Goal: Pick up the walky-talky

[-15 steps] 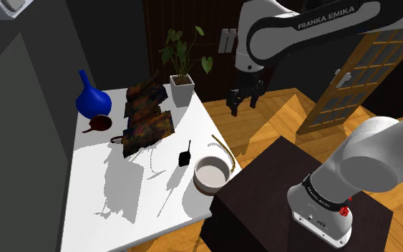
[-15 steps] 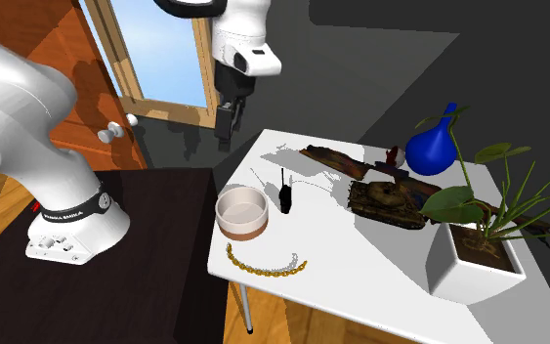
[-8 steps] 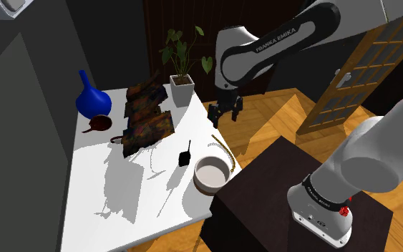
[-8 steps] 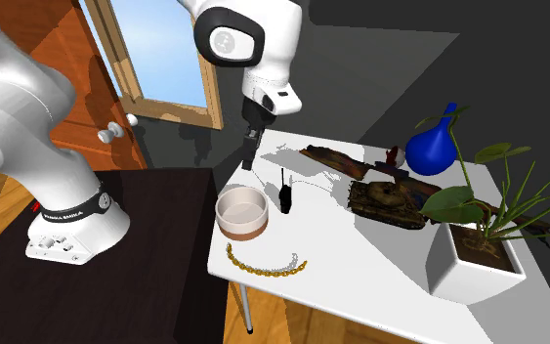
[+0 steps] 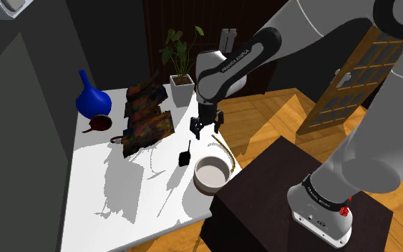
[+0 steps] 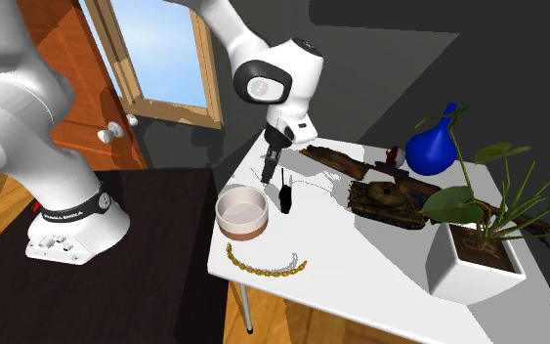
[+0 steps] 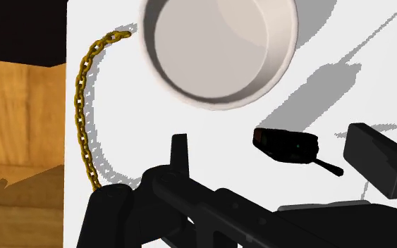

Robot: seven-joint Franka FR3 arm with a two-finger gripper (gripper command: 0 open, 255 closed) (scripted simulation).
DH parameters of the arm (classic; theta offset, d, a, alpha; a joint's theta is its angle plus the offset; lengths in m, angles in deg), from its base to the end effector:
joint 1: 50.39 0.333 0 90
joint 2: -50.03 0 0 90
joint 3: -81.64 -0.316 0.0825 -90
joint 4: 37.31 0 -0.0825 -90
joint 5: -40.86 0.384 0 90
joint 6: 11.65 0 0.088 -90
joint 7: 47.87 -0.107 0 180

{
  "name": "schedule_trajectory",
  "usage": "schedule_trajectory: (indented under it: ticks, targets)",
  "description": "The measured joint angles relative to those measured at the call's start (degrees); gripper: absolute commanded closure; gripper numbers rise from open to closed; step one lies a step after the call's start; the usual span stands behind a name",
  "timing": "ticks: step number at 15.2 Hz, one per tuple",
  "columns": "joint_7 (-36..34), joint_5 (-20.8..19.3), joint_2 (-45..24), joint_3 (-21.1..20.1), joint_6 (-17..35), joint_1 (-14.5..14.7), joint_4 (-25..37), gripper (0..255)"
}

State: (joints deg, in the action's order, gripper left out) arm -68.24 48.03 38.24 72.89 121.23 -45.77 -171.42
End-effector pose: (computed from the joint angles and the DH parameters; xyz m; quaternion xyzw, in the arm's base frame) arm 0.4767 0.1173 0.2310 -0.9862 0.1077 0.1241 0.0212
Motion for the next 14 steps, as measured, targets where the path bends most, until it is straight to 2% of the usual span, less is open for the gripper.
schedule_trajectory:
  ticks: [4,9,14]
  targets:
    - [-1.24,0.79,-10.02,-0.49,3.35,0.98,6.25,0]
    - [-2.69,1.56,-21.45,-0.97,4.76,2.3,15.74,0]
    - [-2.91,1.79,-27.44,-0.97,6.91,2.88,19.47,0]
